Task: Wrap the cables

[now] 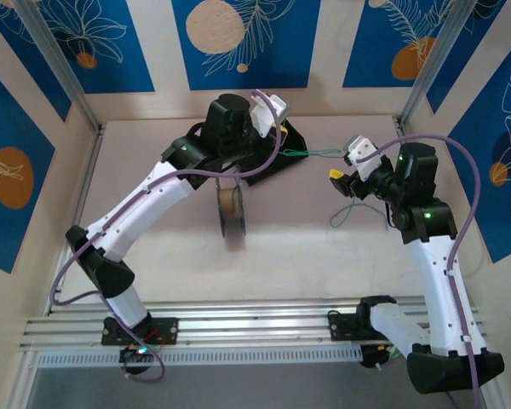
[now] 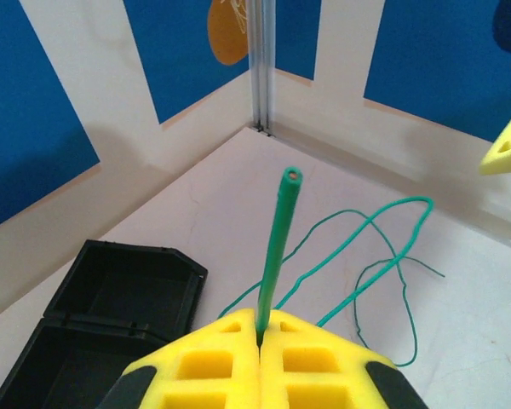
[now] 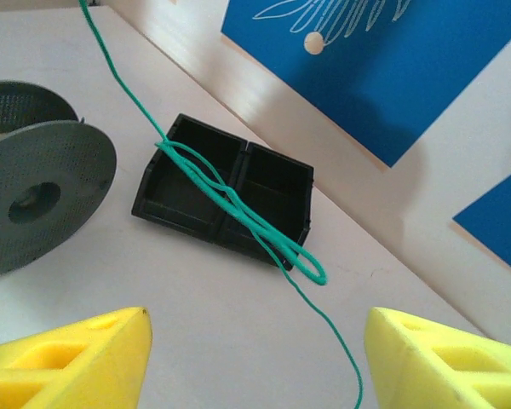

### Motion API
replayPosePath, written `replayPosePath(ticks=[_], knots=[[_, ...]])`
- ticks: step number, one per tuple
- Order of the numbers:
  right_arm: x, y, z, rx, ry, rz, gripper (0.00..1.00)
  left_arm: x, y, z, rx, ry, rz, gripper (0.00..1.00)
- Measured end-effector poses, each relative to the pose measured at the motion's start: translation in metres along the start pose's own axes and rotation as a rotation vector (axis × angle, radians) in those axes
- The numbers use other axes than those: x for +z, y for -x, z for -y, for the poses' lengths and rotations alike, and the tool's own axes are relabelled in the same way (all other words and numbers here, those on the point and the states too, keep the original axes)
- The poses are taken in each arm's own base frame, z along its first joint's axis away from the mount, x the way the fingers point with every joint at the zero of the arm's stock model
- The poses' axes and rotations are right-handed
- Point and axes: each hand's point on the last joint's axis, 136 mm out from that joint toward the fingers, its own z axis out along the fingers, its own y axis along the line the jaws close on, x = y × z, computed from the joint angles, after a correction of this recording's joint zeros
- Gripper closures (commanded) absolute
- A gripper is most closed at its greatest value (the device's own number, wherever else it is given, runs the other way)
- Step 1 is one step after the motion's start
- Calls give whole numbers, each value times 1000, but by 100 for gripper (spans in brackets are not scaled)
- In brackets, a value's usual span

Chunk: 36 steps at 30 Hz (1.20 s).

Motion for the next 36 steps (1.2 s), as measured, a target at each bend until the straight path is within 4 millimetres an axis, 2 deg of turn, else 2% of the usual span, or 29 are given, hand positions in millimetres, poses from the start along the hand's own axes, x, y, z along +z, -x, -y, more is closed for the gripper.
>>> replayPosePath(ticks=[10,17,19,22,24,31,36], knots=[[33,-3,-7,-67,71,-31,43,-2,-4,7,17,-39,-13,100],[43,9,-5,-100,84,-20,53,-2,-5,10,28,-55,-14,100],[45,10,-4,-111,81,-20,64,-2,-5,10,31,-57,-15,100],[49,10,-1,-111,75,-28,88,-1,-9,10,30,-58,-23,100],[52,10,2,-105,70,-36,100,0,-11,10,29,-59,-28,100],[58,10,14,-38,36,-69,100,2,-16,8,28,-46,-35,100],[59,14,26,100,28,-99,99,5,-20,1,22,-2,-26,100]])
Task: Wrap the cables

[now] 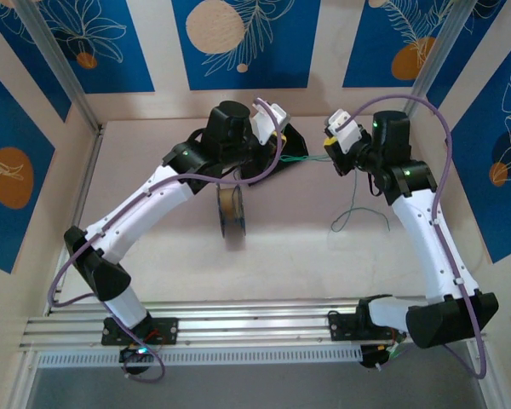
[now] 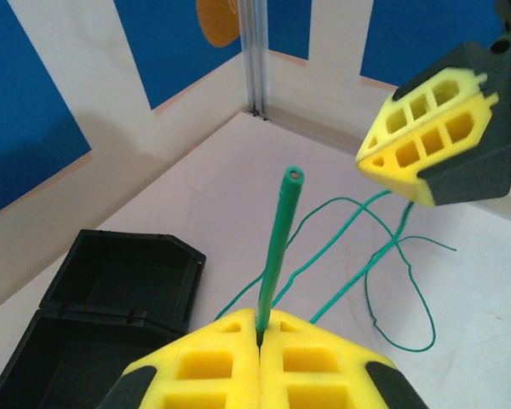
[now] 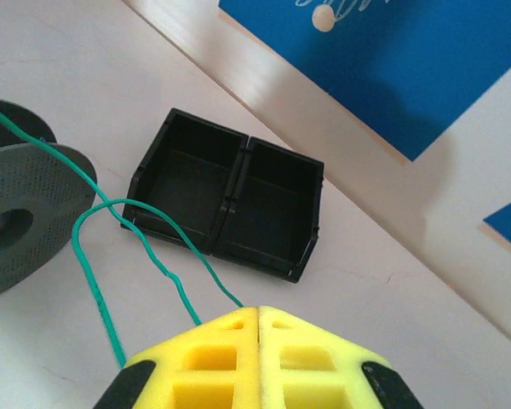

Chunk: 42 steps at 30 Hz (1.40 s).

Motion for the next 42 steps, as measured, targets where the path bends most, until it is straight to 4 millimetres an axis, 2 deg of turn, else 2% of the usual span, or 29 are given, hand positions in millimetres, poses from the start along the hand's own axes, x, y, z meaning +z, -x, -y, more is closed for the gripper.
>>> replayPosePath(ticks=[1,3,6,8,12,16,26,34,37,40,42], knots=[[-1,0,3,33,2,-4,87,0,0,-1,-4,7,1,100],[-6,-1,9,103,11,-7,55,0,0,-3,-7,19,0,100],[-15,-1,11,164,29,14,30,-1,1,-6,-6,32,2,100],[-23,0,7,155,42,44,22,-1,2,-6,0,35,3,100],[-38,-1,-14,63,76,100,18,-2,3,-5,20,31,2,100],[-39,4,-25,-66,88,130,19,-2,3,-3,40,20,3,100],[-10,5,-39,-283,100,107,25,-7,3,3,72,-13,7,100],[18,-3,-41,-383,110,38,31,-11,5,7,73,-39,16,100],[27,-8,-41,-412,112,5,45,-12,6,9,73,-46,17,100],[31,-10,-39,-424,109,-21,69,-12,4,9,73,-47,15,100],[33,-9,-36,-424,101,-32,92,-12,4,9,73,-47,15,100]])
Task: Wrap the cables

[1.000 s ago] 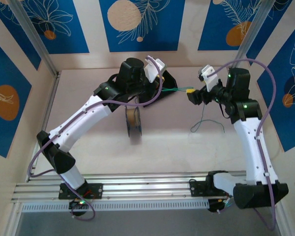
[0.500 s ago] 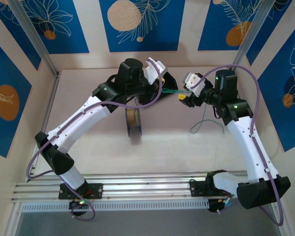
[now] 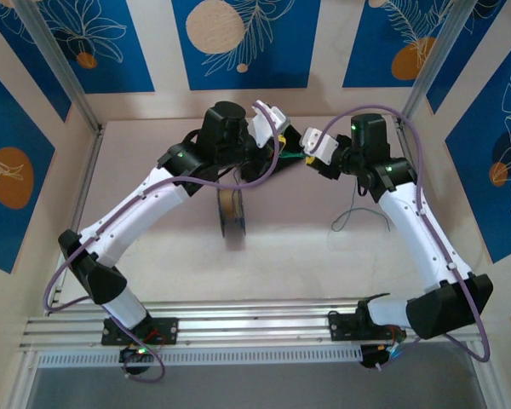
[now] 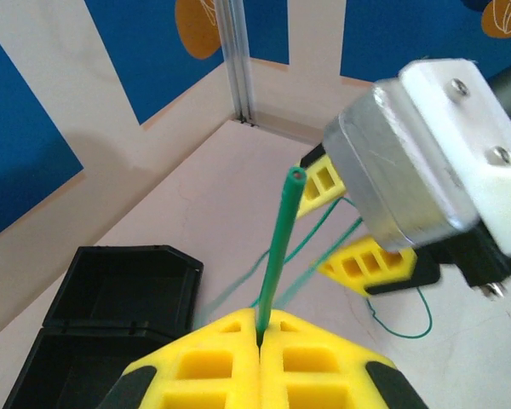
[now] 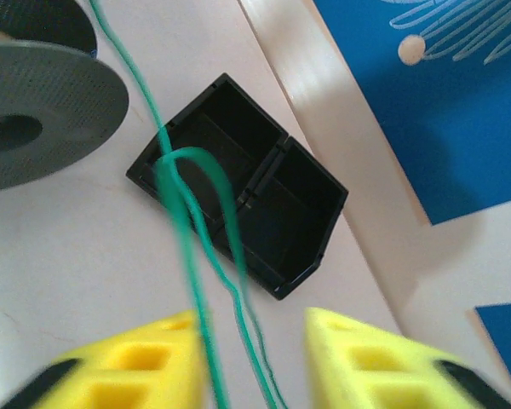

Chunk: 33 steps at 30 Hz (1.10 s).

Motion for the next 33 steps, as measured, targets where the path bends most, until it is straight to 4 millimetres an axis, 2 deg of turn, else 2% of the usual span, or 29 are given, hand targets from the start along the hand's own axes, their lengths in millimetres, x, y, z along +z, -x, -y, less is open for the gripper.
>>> replayPosePath(ticks=[1,9,13,15,19,22,26,31,32,33], knots=[[0,0,3,6,-7,-7,100,0,0,0,0,1,1,100],[-6,4,20,137,-39,-26,100,0,-10,-8,-2,57,12,100],[-14,5,31,292,-40,-40,100,4,-12,-14,-16,97,40,100],[-19,3,44,413,-57,-50,100,7,-12,-16,-34,109,53,100],[-29,-12,83,711,-142,-81,100,9,-8,-20,-88,125,89,100],[-35,-34,103,936,-204,-99,100,9,-3,-23,-144,136,124,100],[-35,-55,108,1150,-236,-109,100,11,-1,-25,-219,142,152,100],[-25,-56,103,1250,-210,-83,100,18,5,-29,-268,154,167,100],[-24,-54,104,1251,-204,-73,92,22,7,-31,-274,155,169,100],[-24,-53,104,1254,-204,-66,71,25,9,-31,-280,155,169,100]])
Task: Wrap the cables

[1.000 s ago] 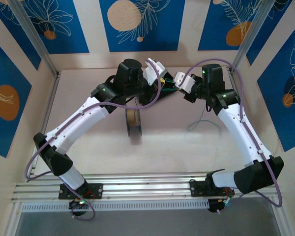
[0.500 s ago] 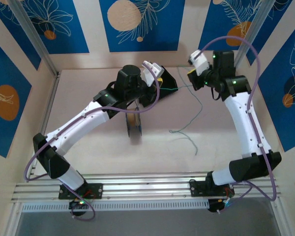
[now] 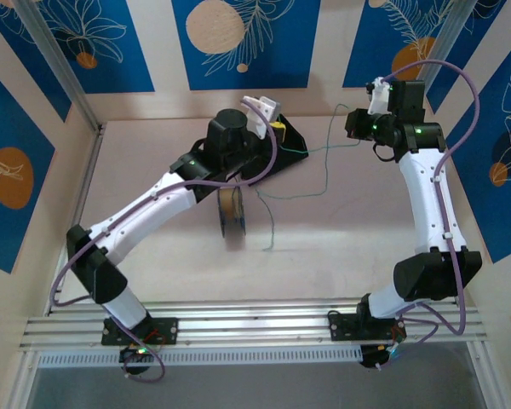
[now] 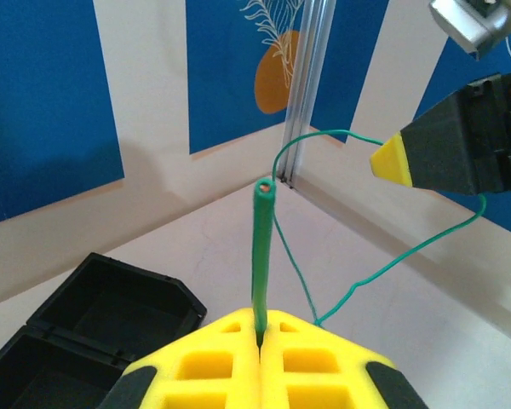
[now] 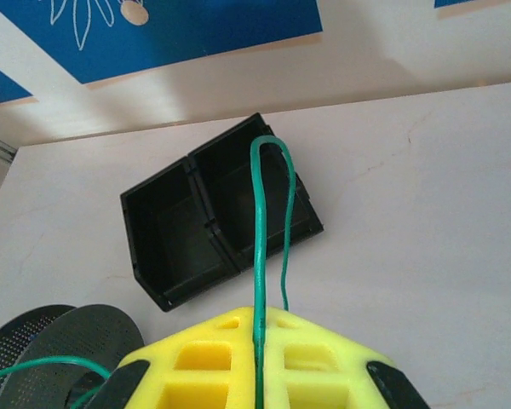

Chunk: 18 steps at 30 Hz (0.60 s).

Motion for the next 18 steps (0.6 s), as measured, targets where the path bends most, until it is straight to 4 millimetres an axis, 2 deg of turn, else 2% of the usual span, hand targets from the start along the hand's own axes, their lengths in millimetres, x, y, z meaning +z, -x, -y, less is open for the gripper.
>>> replayPosePath(ticks=[1,3,5,7,8,10,15,18], knots=[[0,1,-1,2,7,6,63,4,3,0,-4,0,4,100],[-1,3,-4,6,21,11,56,10,8,1,-15,-2,9,100],[-4,2,-7,13,33,14,46,14,11,2,-31,-1,10,100],[-10,2,-7,33,37,15,30,17,13,2,-46,0,6,100],[-16,1,-4,52,33,19,26,18,14,2,-55,2,3,100],[-31,3,5,101,22,37,22,20,17,1,-63,7,2,100],[-83,13,29,269,40,128,24,23,18,-2,-84,29,-12,100],[-105,6,27,352,111,157,26,23,17,-4,-107,34,-17,100]])
